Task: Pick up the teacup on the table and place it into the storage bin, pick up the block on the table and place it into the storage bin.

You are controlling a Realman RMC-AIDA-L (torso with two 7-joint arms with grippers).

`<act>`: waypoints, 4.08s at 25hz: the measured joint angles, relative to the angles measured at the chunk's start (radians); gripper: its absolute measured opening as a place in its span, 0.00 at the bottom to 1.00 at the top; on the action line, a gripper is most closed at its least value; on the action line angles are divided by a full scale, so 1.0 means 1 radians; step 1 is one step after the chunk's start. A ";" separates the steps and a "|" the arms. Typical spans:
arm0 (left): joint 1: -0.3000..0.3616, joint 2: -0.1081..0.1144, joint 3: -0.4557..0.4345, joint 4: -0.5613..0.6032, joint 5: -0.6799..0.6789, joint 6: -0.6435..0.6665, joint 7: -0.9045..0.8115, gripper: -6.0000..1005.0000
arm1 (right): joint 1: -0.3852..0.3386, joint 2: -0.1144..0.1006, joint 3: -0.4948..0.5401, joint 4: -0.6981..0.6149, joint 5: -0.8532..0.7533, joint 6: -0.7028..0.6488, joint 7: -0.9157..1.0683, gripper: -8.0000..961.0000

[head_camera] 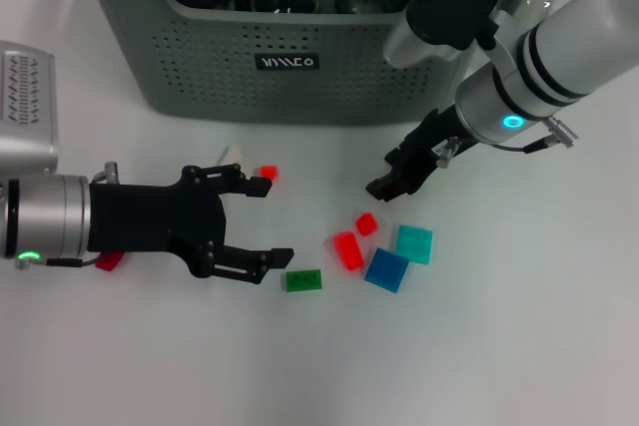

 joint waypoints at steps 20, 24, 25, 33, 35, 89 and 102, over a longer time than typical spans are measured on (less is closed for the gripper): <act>0.004 -0.001 0.000 -0.001 -0.003 0.000 -0.001 0.92 | -0.023 -0.014 -0.004 -0.129 -0.025 -0.087 0.027 0.49; 0.004 -0.001 -0.004 -0.010 -0.005 0.000 -0.001 0.92 | -0.019 -0.014 0.011 -0.135 -0.035 -0.092 0.025 0.49; 0.003 0.000 -0.007 -0.011 -0.004 0.000 -0.001 0.92 | -0.018 -0.013 0.012 -0.139 -0.033 -0.097 0.021 0.49; 0.002 0.000 -0.020 -0.012 -0.001 0.001 -0.001 0.92 | -0.016 -0.013 0.094 -0.250 0.047 -0.265 -0.025 0.48; 0.002 0.000 -0.022 -0.012 -0.001 0.002 -0.001 0.92 | -0.014 -0.013 0.122 -0.288 0.069 -0.307 -0.028 0.48; -0.017 0.002 -0.023 -0.012 -0.002 0.000 -0.005 0.92 | 0.345 -0.002 0.104 0.174 -0.009 0.445 -0.018 0.66; -0.012 0.002 -0.023 -0.012 -0.001 0.012 -0.008 0.92 | 0.113 -0.012 0.203 -0.381 0.103 0.131 -0.001 0.83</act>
